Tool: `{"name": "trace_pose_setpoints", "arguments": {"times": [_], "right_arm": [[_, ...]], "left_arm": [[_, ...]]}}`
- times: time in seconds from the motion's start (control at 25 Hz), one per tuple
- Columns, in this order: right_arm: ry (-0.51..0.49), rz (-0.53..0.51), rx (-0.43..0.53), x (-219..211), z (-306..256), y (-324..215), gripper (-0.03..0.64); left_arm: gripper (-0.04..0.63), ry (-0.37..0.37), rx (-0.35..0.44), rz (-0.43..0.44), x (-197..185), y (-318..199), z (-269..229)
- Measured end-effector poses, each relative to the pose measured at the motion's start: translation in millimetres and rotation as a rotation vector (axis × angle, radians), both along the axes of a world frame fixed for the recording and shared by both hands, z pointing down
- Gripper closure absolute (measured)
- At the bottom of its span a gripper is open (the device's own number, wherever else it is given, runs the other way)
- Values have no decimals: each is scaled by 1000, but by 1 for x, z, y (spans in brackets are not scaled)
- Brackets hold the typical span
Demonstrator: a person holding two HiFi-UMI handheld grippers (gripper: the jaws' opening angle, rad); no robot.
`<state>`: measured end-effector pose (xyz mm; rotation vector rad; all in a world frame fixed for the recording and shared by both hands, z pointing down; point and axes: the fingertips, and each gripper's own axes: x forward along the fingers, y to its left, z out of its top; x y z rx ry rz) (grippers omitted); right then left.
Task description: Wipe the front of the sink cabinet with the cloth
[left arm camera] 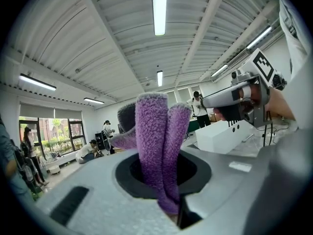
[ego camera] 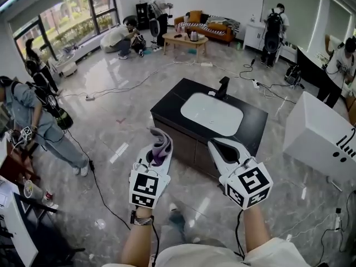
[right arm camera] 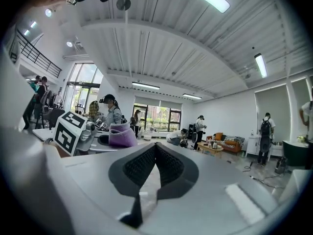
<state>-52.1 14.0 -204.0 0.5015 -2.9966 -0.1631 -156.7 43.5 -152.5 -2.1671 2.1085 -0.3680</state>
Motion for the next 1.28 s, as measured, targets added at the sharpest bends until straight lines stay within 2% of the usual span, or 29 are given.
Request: {"name": "trace_pose_setpoints", "arguments": {"times": [0.2, 0.44, 0.76, 1.28], "right_arm": [[-5, -6, 32, 43, -5, 26, 612], [41, 18, 45, 81, -6, 41, 612], [43, -16, 61, 94, -6, 45, 612], [28, -34, 49, 116, -9, 55, 612]], "left_arm": [[543, -8, 23, -14, 42, 27, -4], [543, -18, 29, -23, 78, 48, -10], [543, -54, 59, -33, 97, 54, -26], [543, -73, 50, -34, 124, 67, -33]]}}
